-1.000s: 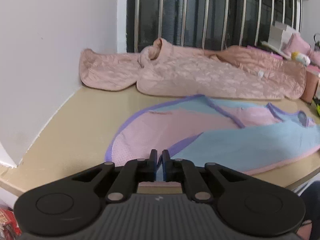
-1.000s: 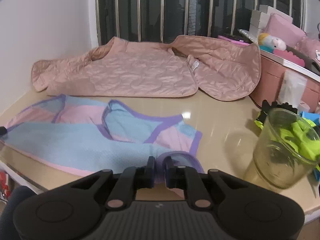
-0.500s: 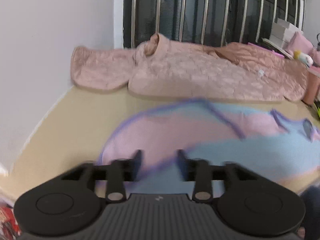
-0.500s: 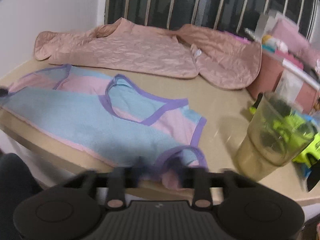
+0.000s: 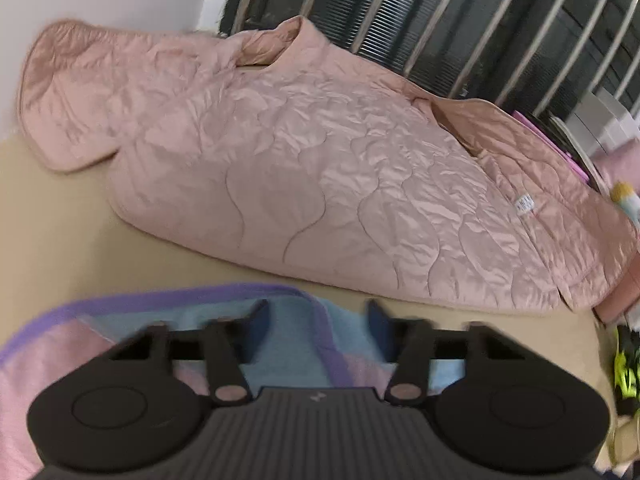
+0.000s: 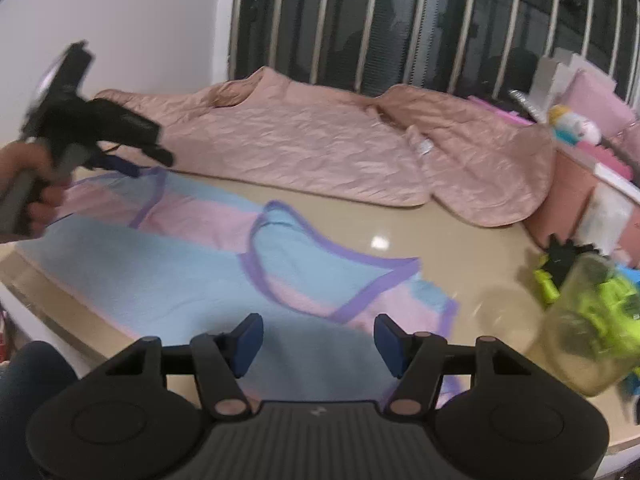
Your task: Fold clothes
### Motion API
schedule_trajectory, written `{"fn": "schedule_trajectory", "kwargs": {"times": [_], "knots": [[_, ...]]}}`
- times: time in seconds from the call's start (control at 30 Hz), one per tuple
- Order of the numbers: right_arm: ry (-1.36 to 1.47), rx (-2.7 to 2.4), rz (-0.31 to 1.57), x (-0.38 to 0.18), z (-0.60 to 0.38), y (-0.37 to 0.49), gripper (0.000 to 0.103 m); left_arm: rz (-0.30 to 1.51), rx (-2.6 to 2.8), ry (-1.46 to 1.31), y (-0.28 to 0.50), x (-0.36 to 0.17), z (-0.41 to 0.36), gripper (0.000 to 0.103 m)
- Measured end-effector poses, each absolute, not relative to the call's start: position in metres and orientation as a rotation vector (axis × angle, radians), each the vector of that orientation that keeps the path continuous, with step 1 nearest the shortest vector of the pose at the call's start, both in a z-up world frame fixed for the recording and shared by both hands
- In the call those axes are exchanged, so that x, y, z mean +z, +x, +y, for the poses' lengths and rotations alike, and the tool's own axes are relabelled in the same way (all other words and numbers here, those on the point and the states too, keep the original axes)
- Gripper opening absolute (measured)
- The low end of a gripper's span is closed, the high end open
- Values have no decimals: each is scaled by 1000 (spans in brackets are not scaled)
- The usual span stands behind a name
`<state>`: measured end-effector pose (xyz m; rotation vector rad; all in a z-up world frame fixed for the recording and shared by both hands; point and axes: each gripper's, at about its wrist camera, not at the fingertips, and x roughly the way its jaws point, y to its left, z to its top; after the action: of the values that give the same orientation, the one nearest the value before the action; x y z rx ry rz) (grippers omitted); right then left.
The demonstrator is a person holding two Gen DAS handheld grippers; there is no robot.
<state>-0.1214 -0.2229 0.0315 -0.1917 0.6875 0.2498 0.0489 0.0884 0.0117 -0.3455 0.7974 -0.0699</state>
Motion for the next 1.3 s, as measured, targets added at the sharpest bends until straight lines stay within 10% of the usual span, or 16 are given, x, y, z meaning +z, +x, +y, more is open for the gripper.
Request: {"fn": "schedule_trajectory", "kwargs": {"times": [0.13,0.77,0.97,1.07,1.3], "knots": [[-194,286,713,20,-212,-118,61,765,-84,-373,51,5,87,2],[-124,320,732,9,-220,-117,75,596,-160,-572,-140,21,130,1],[-146,346,674,31,-217,-114,75,660,-108,-625,-142,-1,145,12],[-160,362,636,45,-216,-114,75,606,-103,-615,-132,13,159,38],[-103,102,704,52,-240,-37,75,666,-1,-415,-69,13,162,46]]}}
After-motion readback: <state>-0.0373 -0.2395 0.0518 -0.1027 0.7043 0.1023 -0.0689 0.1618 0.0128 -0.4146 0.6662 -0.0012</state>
